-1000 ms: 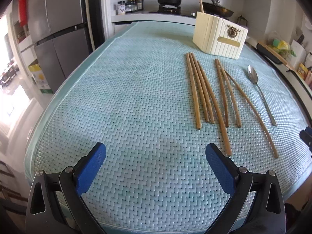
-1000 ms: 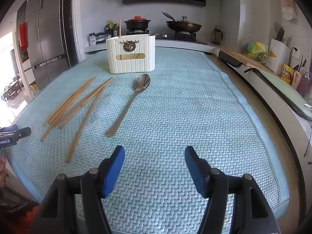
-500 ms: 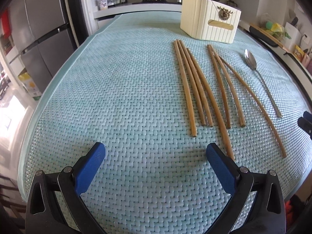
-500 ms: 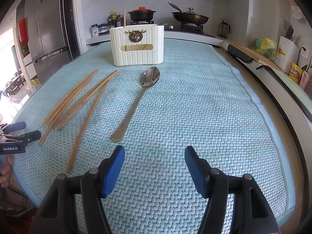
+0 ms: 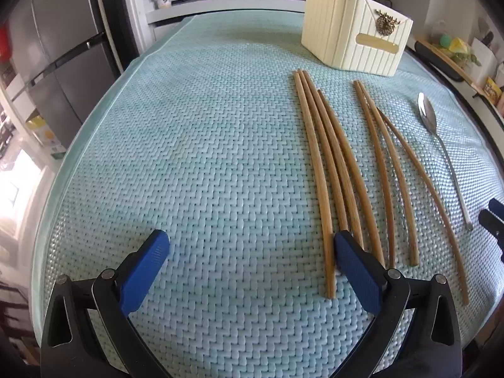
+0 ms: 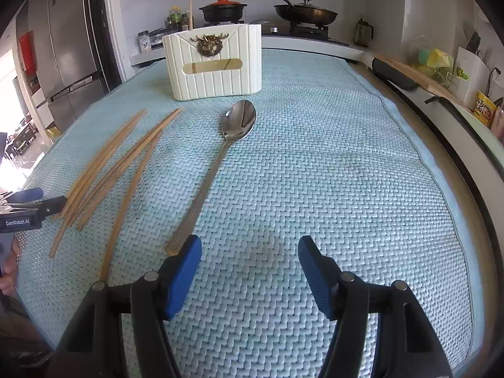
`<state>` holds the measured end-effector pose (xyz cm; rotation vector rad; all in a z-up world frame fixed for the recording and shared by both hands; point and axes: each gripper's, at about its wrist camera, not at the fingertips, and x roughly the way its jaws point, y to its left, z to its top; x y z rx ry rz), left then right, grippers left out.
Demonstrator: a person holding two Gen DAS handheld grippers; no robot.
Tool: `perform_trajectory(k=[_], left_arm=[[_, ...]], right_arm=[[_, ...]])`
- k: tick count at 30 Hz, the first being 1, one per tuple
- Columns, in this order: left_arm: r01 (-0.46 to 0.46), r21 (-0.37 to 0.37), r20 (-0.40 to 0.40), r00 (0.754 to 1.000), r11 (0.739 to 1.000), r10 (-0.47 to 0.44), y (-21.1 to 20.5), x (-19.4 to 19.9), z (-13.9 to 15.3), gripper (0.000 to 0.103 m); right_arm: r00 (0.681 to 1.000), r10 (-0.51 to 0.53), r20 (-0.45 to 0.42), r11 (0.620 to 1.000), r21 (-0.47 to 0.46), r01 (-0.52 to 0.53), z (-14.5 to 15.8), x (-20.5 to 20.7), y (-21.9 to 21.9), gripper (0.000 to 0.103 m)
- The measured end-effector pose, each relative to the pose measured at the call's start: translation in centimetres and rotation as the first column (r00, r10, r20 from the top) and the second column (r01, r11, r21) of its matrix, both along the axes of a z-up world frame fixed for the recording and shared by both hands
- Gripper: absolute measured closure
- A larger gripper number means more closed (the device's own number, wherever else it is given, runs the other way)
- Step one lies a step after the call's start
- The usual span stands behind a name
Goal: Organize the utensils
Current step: 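Grasp the remaining steel spoon with the right gripper while the left tool approaches the chopsticks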
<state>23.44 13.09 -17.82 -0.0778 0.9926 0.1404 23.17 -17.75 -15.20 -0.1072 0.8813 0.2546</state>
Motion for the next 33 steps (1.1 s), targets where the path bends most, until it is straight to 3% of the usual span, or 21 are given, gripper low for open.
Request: perform_trajectory(k=[10,18,21,24,27,29,31,33], left_arm=[[0.0,0.007,0.034,0.999,1.0,0.0,0.8,4.1,-0.3,0.0],[0.021,0.002,0.036,0.999,1.0,-0.021,1.7,7.3,-0.2,0.0],[0.034,0.001,0.034,0.999,0.999,-0.034,1.5,8.2,-0.1,0.0],[0.057,0.0,0.039,0.998,0.998,-0.057,1.6,8.5,0.0,0.0],[0.06,0.0,0.042,0.997,0.998,-0.06,1.6,8.4,0.0,0.0],[0.06,0.0,0.043,0.997,0.998,-0.06,1.7,8.6,0.0,0.0],[0.058,-0.001,0.041,0.997,0.998,-0.058,1.6,8.8,0.0,0.0],[0.06,0.002,0.04,0.997,0.998,-0.06,1.6,9.2,0.1,0.0]], right_arm=[[0.999,-0.014,-0.033,1.0,-0.026,0.013,-0.7,3.8,1.2,0.037],[0.998,-0.02,-0.056,0.999,-0.05,0.017,-1.0,7.6,2.8,0.022],[0.996,-0.029,-0.08,0.999,-0.048,0.025,-0.8,9.1,3.6,0.022],[0.99,-0.079,-0.114,0.997,0.007,0.081,-0.2,9.8,2.8,0.022],[0.981,-0.156,-0.111,0.978,0.124,0.169,0.8,9.5,1.3,0.022],[0.983,-0.144,-0.118,0.975,0.153,0.161,0.9,10.2,2.1,0.022],[0.984,-0.11,-0.137,0.987,0.102,0.125,0.1,11.6,4.1,0.022],[0.989,-0.109,-0.098,0.994,0.008,0.11,-0.3,12.6,6.1,0.022]])
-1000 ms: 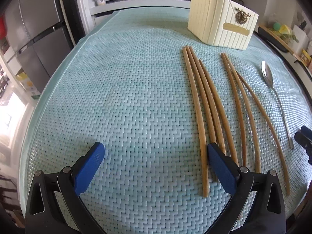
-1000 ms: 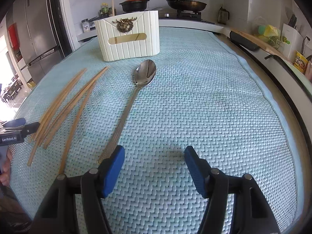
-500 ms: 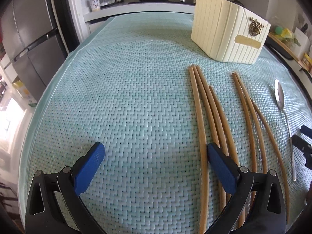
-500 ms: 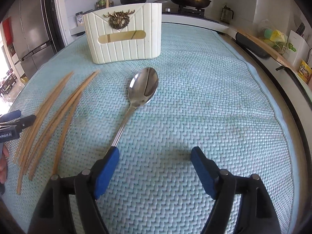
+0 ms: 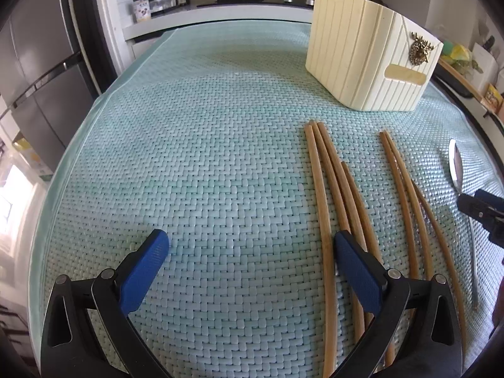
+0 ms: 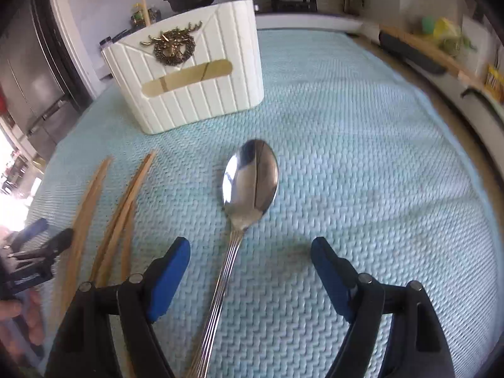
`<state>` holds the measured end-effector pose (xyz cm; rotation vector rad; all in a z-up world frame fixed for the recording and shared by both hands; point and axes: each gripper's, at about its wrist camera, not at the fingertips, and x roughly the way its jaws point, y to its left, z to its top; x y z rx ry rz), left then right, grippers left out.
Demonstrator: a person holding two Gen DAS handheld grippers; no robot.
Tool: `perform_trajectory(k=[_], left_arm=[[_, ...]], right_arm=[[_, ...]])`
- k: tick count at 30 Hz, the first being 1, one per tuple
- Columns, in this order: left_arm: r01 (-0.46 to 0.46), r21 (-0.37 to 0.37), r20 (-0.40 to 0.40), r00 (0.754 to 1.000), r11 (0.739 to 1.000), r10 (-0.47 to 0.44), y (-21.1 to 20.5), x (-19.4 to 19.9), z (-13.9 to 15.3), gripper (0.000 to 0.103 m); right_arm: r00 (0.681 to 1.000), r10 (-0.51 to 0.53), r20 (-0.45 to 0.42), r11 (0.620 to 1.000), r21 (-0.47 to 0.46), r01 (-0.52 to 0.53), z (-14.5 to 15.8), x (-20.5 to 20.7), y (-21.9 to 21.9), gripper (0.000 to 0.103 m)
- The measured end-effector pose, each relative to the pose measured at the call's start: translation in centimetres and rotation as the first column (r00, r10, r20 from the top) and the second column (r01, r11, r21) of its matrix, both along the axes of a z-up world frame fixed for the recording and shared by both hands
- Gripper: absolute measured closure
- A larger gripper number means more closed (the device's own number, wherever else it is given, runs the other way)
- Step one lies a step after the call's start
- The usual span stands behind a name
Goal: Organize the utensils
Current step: 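Grasp the remaining steel spoon with the right gripper while the left tool approaches the chopsticks, then grasp a chopstick with the left gripper while the right tool lifts the spoon toward the holder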
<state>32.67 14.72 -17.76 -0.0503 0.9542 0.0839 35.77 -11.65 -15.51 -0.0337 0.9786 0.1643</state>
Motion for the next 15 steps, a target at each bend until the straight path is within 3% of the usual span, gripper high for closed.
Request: perform_trajectory(k=[3,8,13,15], left_arm=[[0.019,0.0,-0.005,1.0,1.0,-0.019,0.0,1.3,0.0,0.0],[0.053,-0.003,-0.009,0.999,0.999,-0.053,-0.7,3.5,-0.1,0.0],[0.12,0.001,-0.015,0.993,0.993,-0.12,-2.2,5.5,0.0,0.001],[0.135,-0.004,-0.006,0.991,0.991,-0.135,-2.5,5.8,0.2,0.009]], right_arm=[[1.0,0.022,0.009,0.998,-0.064,-0.022,-0.2,1.6,1.8,0.026],[0.999,0.034,0.037,0.997,-0.077,-0.031,0.1,2.9,2.1,0.052],[0.997,0.055,0.06,0.996,-0.081,-0.05,0.1,3.1,2.1,0.06],[0.996,0.067,0.063,0.995,-0.076,-0.062,0.0,3.2,2.1,0.061]])
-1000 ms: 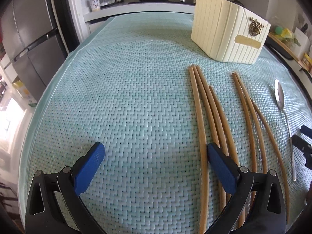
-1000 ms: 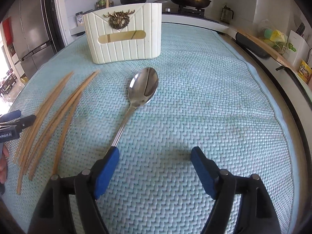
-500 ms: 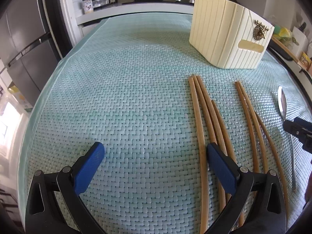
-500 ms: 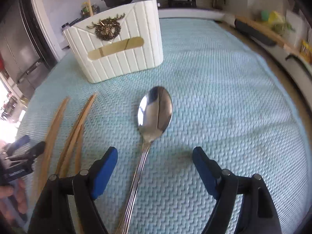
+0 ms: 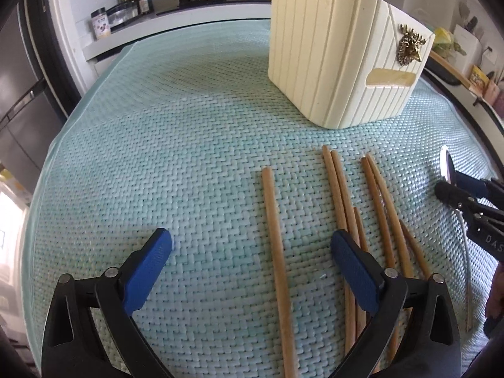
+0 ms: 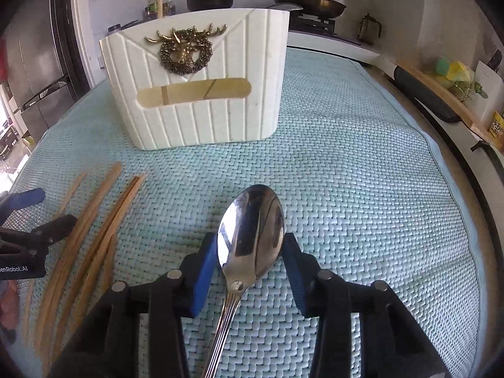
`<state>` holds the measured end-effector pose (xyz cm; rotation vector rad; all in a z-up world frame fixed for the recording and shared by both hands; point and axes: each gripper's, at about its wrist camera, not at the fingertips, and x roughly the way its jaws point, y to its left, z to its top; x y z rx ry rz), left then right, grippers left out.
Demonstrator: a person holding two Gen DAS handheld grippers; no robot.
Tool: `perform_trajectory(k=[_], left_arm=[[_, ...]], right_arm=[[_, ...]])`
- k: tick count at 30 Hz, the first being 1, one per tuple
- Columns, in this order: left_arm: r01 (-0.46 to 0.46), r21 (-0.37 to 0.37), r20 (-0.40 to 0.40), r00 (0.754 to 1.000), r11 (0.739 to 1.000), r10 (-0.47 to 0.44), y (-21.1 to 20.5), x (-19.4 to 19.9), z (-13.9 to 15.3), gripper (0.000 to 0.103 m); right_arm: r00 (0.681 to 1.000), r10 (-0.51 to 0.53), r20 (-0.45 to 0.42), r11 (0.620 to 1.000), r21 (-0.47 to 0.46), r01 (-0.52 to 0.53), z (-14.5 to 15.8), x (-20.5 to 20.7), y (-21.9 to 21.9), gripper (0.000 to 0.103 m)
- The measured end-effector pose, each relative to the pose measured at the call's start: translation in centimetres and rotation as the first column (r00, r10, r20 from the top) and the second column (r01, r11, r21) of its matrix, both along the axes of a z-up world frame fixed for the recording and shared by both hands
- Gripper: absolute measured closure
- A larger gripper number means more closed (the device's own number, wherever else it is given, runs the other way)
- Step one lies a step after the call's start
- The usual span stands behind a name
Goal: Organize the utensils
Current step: 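Grasp a chopstick with the left gripper while the right tool lifts the spoon toward the holder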
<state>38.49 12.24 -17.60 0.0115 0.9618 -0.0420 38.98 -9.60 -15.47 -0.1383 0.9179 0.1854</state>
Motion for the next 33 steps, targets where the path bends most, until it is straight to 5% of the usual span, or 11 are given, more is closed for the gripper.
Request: perform_trajectory(k=[2,7,15,33], left_arm=[[0.016,-0.006,0.014,1.0,1.0,-0.016,-0.4,0.0,0.3,0.023],[0.04,-0.037,0.033,0.999,0.998,-0.039,-0.7,-0.2,0.9,0.097],[0.015,-0.137,0.065,0.998,0.991,-0.006,1.0,-0.5,1.9,0.098],[0.019,-0.233,0.303,0.951,0.972,0.054,2.3,-6.6,11.2,0.098]], right_arm=[[1.0,0.013,0.005,1.0,0.011,-0.013,0.0,0.2,-0.2,0.061],[0.999,0.04,0.01,0.999,0.036,-0.041,0.1,1.1,-0.9,0.061],[0.996,0.07,0.053,0.988,0.136,-0.076,1.6,1.2,-3.1,0.061],[0.961,0.125,0.246,0.956,0.228,-0.183,8.4,-4.7,-5.0,0.061]])
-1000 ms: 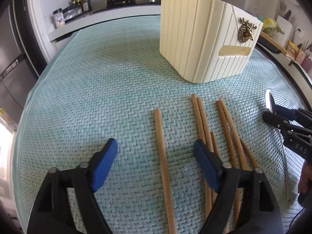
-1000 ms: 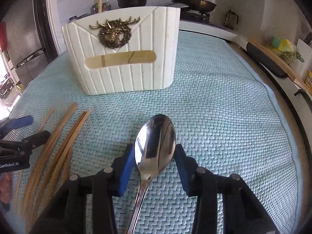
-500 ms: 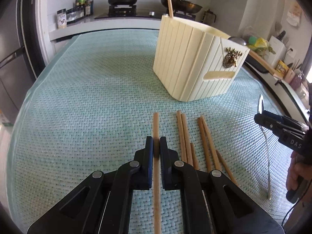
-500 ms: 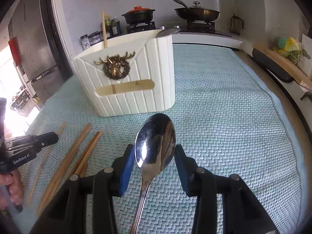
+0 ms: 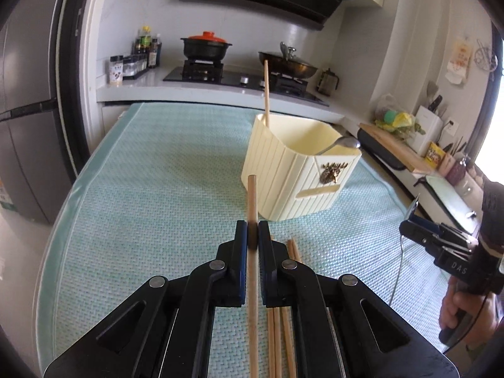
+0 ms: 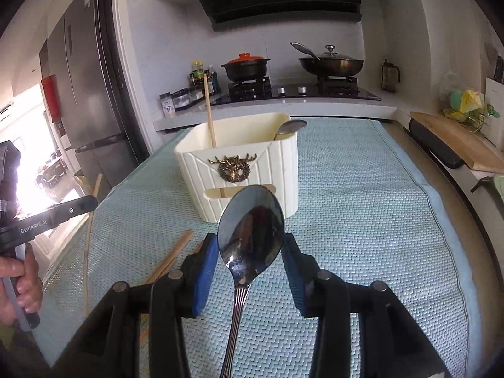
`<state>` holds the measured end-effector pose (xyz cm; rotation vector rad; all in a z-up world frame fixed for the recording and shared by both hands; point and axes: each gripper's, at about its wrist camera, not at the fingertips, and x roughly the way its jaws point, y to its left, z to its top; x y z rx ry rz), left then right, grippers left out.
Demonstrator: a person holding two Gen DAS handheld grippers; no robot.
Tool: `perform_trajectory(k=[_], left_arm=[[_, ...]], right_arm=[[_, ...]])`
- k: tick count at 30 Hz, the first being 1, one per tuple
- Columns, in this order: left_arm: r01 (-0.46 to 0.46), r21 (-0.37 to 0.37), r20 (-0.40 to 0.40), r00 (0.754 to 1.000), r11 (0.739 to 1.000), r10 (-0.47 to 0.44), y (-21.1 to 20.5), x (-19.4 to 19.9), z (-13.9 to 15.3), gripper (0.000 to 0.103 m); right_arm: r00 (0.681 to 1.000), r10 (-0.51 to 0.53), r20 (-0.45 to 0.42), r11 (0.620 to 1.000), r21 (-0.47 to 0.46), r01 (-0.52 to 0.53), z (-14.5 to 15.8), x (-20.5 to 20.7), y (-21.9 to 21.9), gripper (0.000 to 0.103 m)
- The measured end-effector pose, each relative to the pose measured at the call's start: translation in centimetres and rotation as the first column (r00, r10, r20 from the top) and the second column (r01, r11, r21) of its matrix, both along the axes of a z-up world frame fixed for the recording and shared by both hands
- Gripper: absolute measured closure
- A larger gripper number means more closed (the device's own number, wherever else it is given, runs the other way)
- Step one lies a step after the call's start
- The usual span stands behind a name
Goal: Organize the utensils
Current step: 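Grasp a chopstick with the left gripper while the right tool lifts the spoon toward the holder, then open both grippers over the cream holder, dropping the chopstick and steel spoon inside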
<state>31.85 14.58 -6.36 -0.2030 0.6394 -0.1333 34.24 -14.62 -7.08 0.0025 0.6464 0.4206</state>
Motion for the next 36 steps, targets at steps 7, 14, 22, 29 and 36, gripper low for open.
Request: perform_trajectory(k=[7,14,22,29,36], left_arm=[[-0.007,-0.037,0.079,0.997,0.999,0.01,-0.1,-2.9,2.7,0.098],[-0.006,-0.035,0.139,0.99,0.999,0.011,-0.7,-4.5,4.8,0.098],[-0.008,-0.021,0.171,0.985,1.0,0.012,-1.2,-5.0,5.9,0.098],[-0.001,-0.018,0.185,0.983,1.0,0.005,-1.5,-4.9,6.6,0.098],[0.012,-0.021,0.196,0.981,1.0,-0.007,-1.7,-4.2,7.7,0.098]], right_arm=[[0.997,0.022,0.069,1.0,0.003,-0.022,2.5,-3.0,0.3,0.061],[0.992,0.031,0.12,1.0,-0.006,-0.031,4.2,-5.0,0.3,0.061],[0.988,0.03,0.15,1.0,-0.001,-0.03,5.4,-6.0,-0.3,0.061],[0.985,0.021,0.171,1.0,0.0,-0.021,6.3,-5.9,-0.8,0.061],[0.983,0.025,0.183,1.0,0.001,-0.026,7.2,-5.8,-1.0,0.061]])
